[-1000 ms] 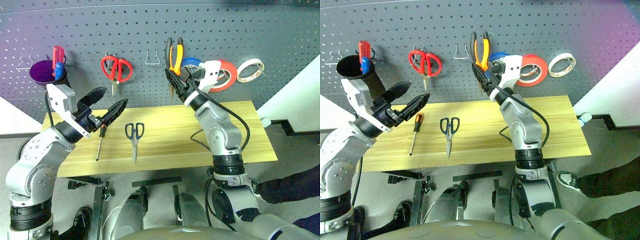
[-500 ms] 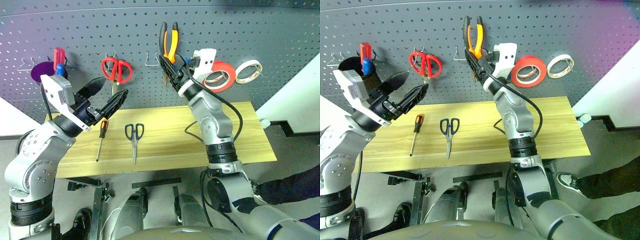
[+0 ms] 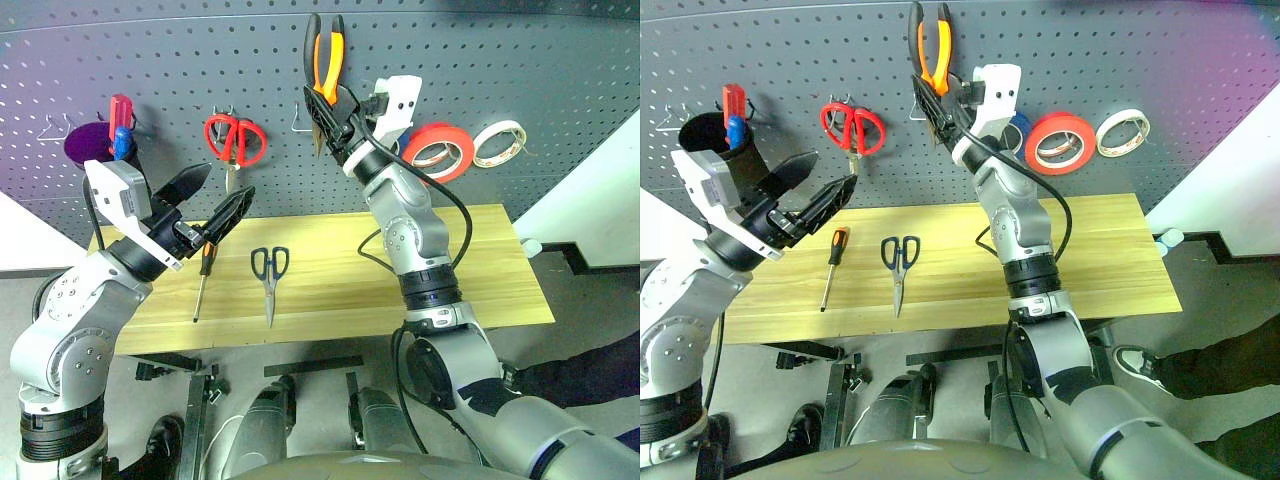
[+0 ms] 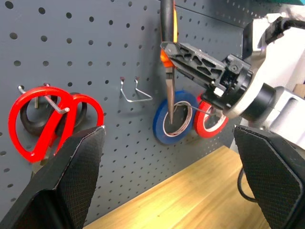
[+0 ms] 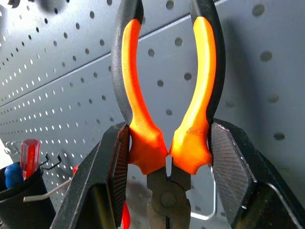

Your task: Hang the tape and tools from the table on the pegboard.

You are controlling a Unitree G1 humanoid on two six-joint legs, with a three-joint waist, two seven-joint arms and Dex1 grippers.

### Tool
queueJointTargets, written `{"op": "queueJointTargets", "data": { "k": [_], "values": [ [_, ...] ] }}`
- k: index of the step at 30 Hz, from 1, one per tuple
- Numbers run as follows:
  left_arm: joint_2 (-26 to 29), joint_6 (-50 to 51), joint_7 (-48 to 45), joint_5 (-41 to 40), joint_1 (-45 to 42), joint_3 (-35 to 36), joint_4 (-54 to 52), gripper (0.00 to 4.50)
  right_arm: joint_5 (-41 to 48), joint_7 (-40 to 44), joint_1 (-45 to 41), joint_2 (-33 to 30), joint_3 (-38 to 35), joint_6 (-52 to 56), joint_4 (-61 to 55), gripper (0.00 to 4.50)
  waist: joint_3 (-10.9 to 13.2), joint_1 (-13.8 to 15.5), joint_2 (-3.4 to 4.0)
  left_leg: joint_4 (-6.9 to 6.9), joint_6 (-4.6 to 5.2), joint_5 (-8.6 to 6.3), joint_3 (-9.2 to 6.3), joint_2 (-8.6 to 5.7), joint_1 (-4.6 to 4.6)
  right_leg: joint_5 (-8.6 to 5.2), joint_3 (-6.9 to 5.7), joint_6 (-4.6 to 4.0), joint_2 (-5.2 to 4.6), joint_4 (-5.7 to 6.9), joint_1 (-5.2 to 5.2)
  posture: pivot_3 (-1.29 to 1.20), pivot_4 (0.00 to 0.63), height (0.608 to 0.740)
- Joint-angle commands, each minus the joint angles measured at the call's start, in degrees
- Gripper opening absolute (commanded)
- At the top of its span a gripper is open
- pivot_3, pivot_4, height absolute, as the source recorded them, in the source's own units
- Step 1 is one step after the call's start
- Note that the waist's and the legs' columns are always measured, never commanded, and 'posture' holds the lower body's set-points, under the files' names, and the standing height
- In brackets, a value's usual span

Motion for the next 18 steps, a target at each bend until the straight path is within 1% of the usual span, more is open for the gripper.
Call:
{"op": "queueJointTargets", "data": {
  "k": [1,14,18],
  "values": [
    [0.02,-0.46,0.22,-0.75,0.2,0.46,-2.36,4.5,0.48,0.48,-4.6,0.53,-0.96,-3.13,0.44,2.11,0.0,-0.02,0.0,0.0,0.0,0.0,0.0,0.0,0.0,0.0,0.0,0.0,0.0,0.0,0.0,0.08,0.184,0.74],
    [-0.26,-0.16,0.8,-1.0,0.98,0.18,-3.31,4.5,0.44,1.3,-9.59,1.78,-1.42,-7.93,7.77,2.11,0.0,0.01,0.0,0.0,0.0,0.0,0.0,0.0,0.02,0.0,0.01,0.0,-0.02,0.03,0.0,0.1,0.197,0.74],
    [-0.16,-0.01,1.02,-1.25,1.17,0.38,-3.47,4.5,0.12,1.8,-10.97,1.64,-1.83,-9.94,11.58,2.11,0.0,-0.04,0.0,0.0,0.0,0.0,0.0,0.0,0.06,0.0,0.03,0.0,-0.01,0.11,0.0,0.1,0.203,0.74]
  ]
}}
